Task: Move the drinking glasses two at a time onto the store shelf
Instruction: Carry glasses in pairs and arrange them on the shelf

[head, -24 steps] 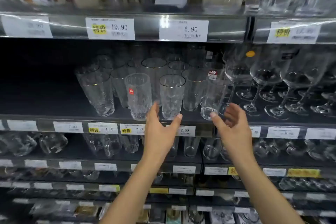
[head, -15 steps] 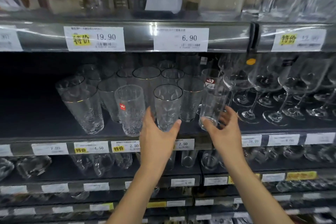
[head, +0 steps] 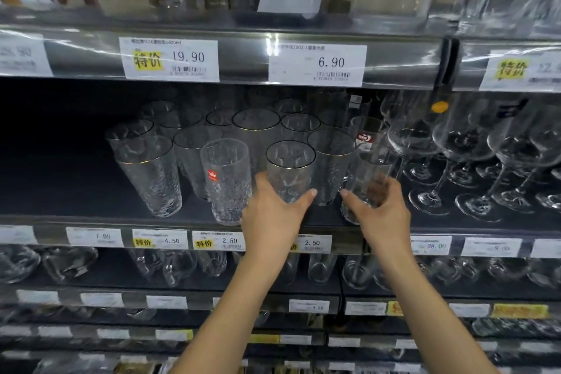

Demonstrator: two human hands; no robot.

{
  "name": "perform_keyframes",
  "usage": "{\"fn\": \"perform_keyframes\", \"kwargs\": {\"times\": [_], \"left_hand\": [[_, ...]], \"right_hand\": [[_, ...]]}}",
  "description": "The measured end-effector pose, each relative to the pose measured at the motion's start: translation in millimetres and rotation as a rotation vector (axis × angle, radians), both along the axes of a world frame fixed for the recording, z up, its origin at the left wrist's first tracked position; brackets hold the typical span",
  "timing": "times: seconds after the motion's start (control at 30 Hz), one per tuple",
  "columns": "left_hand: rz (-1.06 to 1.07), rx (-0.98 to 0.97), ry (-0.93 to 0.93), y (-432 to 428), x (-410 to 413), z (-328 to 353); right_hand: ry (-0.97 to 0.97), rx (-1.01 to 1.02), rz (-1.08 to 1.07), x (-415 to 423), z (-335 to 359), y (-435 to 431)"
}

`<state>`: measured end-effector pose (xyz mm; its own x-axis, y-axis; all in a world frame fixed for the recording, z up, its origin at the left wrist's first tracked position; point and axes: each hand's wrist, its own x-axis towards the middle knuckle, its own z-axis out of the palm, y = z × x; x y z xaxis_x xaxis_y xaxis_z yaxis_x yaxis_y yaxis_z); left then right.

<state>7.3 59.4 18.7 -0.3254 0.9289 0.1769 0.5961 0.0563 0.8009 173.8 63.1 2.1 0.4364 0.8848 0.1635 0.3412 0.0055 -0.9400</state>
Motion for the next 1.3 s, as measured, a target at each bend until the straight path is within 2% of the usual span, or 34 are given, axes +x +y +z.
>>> {"fn": "perform_keyframes", "kwargs": {"times": [0.4, 0.6, 0.8, 1.0, 1.3], "left_hand": [[0.044, 0.144, -0.011, -17, 12, -2], [0.041, 0.255, -0.114, -42, 12, 6], [0.177, 0.331, -0.132, -79, -19, 12], [0.351, 0.31, -0.138, -121, -80, 7], [0.53, 0.401, -0.218, -184, -186, -2]], "right_hand": [[0.11, 0.135, 0.083, 3, -3, -12], [0.15, 0.281, 0.132, -1, 3, -23], [0.191, 0.36, 0.359, -25, 11, -41], [0.237, 0.29, 0.628, -87, 1, -62], [0.311, 0.155, 0.948, -217, -6, -95]]}}
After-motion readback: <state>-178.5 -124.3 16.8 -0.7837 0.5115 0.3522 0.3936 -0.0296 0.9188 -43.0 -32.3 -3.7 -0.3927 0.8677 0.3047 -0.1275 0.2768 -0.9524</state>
